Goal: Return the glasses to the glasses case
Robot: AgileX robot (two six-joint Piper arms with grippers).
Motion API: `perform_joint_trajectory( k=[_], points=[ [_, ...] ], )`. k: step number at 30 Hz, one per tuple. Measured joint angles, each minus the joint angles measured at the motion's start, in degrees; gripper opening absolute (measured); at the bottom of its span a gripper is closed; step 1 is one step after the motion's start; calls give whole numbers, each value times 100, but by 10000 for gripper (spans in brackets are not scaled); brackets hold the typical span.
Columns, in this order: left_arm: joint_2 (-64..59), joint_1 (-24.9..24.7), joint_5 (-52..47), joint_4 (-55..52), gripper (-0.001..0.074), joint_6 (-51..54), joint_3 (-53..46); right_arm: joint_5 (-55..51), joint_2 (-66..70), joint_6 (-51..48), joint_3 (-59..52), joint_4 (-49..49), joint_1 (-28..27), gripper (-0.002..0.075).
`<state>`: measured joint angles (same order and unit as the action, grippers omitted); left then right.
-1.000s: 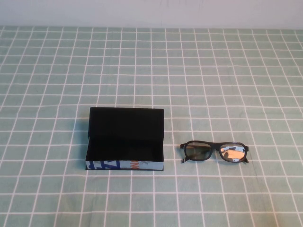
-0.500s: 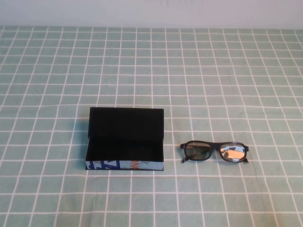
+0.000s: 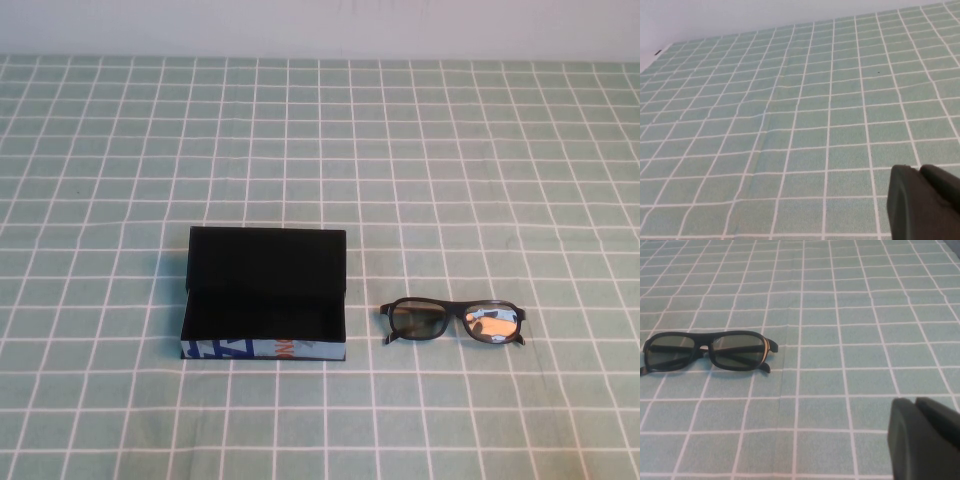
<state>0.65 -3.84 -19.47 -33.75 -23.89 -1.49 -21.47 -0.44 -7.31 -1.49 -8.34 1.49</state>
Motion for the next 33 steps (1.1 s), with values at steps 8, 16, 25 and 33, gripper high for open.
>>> perform_joint_trajectory(
  k=[8,16,25,33],
  points=[
    [0,0,623,-15,-1,-22,0,579,0,0,-9,-2,0,-14],
    [0,0,3553,-147,-1,151,0,3184,0,0,-9,-35,0,-14],
    [0,0,4753,-224,-1,215,0,5194,-9,0,-9,-70,0,-14],
    [0,0,5011,389,-1,427,14,6302,-37,545,-9,-87,0,-14]
  ],
)
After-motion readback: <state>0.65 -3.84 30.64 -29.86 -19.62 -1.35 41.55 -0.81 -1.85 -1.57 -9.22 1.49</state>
